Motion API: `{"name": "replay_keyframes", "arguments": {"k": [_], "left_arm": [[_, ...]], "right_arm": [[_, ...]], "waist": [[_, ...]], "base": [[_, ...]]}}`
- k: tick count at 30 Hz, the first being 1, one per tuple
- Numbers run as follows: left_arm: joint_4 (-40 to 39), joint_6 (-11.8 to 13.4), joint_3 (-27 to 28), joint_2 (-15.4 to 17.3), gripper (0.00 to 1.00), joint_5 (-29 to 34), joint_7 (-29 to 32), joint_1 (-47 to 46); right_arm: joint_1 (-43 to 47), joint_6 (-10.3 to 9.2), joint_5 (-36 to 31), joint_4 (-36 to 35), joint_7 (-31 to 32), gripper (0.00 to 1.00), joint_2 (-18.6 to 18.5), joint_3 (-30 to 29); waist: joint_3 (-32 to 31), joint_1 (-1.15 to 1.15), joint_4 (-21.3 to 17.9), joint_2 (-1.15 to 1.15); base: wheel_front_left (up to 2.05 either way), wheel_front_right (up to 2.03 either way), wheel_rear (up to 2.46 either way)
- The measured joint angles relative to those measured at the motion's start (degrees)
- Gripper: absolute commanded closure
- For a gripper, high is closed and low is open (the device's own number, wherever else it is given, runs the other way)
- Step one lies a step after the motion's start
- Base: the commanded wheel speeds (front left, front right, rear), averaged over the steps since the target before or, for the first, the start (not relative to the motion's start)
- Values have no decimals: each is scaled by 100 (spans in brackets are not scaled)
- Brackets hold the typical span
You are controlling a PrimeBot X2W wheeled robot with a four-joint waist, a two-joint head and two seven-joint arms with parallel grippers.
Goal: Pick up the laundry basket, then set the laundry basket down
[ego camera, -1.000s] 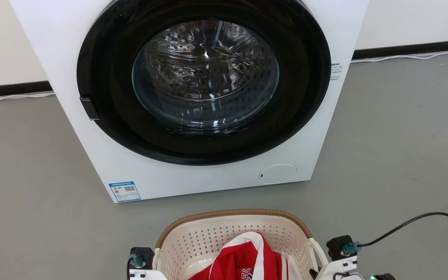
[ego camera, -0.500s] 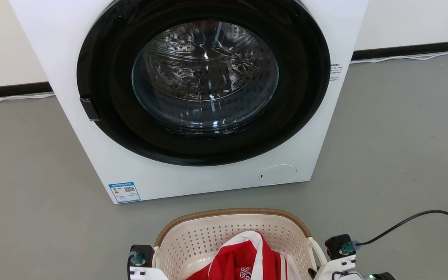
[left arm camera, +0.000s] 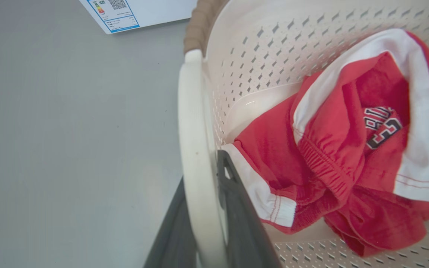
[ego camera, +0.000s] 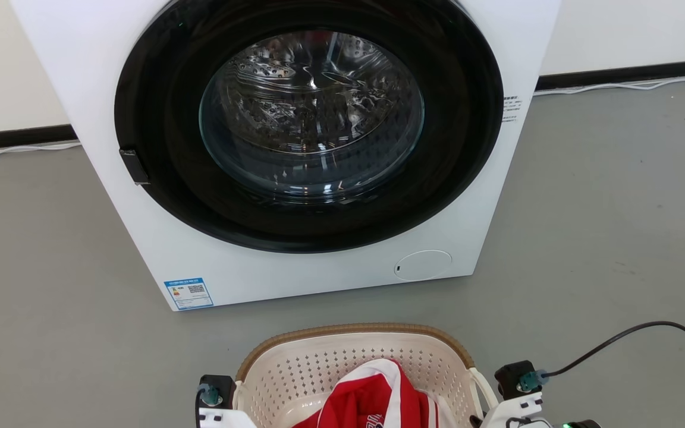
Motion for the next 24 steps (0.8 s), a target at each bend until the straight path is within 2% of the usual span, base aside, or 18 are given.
{"name": "replay_keyframes", "arguments": {"k": [24], "left_arm": [[10, -3, -171, 15, 100, -199, 12, -34]], "right_arm": [[-113, -1, 331, 10, -41, 100, -13, 428]], "waist": [[50, 0, 30, 0]], "base": [[0, 0, 0]]}}
